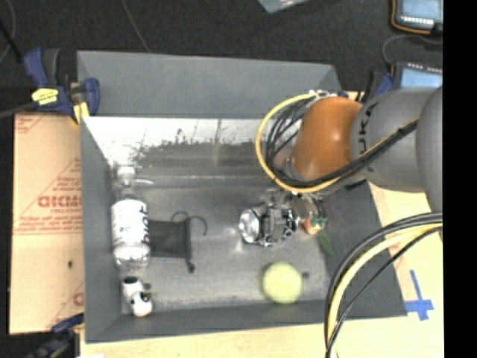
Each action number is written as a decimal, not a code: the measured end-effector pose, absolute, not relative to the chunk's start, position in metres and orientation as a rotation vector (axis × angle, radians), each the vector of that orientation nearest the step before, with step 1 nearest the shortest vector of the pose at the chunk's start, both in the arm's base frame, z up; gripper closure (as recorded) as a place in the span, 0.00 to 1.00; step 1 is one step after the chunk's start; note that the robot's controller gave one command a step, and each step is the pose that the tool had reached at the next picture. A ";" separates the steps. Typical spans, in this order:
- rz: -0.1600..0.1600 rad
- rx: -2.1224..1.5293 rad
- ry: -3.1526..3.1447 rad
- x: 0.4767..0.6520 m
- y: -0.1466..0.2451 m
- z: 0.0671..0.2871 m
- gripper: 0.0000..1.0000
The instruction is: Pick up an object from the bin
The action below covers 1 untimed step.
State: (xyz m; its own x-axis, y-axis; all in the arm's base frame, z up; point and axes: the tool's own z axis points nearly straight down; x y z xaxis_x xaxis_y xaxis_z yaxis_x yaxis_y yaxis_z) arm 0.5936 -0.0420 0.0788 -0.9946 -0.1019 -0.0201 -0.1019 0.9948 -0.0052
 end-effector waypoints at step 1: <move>-0.009 -0.159 3.113 0.594 -0.043 0.087 1.00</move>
Offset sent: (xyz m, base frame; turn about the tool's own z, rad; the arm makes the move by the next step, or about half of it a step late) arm 0.0001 -0.0001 0.0832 0.0000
